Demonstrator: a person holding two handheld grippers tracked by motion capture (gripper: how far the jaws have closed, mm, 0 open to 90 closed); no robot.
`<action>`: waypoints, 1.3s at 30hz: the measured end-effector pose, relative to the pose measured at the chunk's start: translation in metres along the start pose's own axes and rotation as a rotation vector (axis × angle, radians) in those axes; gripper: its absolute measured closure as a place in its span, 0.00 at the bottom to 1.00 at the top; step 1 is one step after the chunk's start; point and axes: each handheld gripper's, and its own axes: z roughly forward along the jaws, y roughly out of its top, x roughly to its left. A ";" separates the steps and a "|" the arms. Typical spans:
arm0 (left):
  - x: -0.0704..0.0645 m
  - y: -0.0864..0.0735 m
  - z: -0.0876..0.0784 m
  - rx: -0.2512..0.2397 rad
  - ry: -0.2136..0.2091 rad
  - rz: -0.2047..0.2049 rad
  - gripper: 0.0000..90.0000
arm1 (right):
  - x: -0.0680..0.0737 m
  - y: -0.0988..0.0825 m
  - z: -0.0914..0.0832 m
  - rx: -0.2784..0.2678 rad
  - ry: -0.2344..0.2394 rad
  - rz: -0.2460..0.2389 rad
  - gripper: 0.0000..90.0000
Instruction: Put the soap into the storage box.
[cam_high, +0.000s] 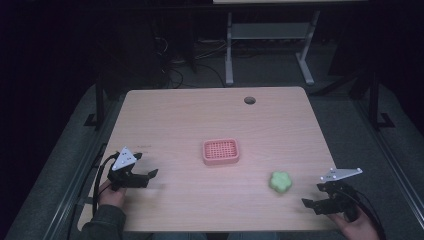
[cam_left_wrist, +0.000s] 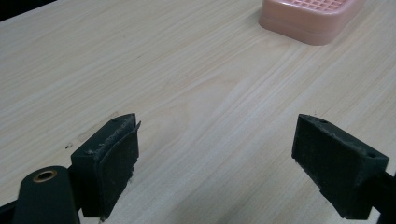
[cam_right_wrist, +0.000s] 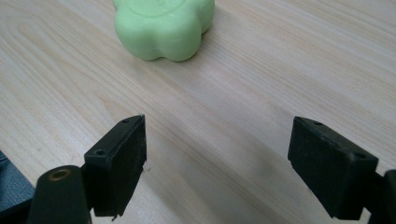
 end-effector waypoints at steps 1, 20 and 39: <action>0.000 0.000 0.000 0.001 0.000 0.002 0.16 | 0.001 0.001 0.000 0.001 -0.001 0.002 0.21; -0.001 0.000 -0.001 0.004 -0.001 0.001 0.16 | 0.016 0.022 0.002 0.018 0.000 -0.069 0.20; -0.001 0.000 -0.003 -0.013 -0.003 0.000 0.16 | 0.030 0.057 0.005 0.085 0.008 -0.139 0.19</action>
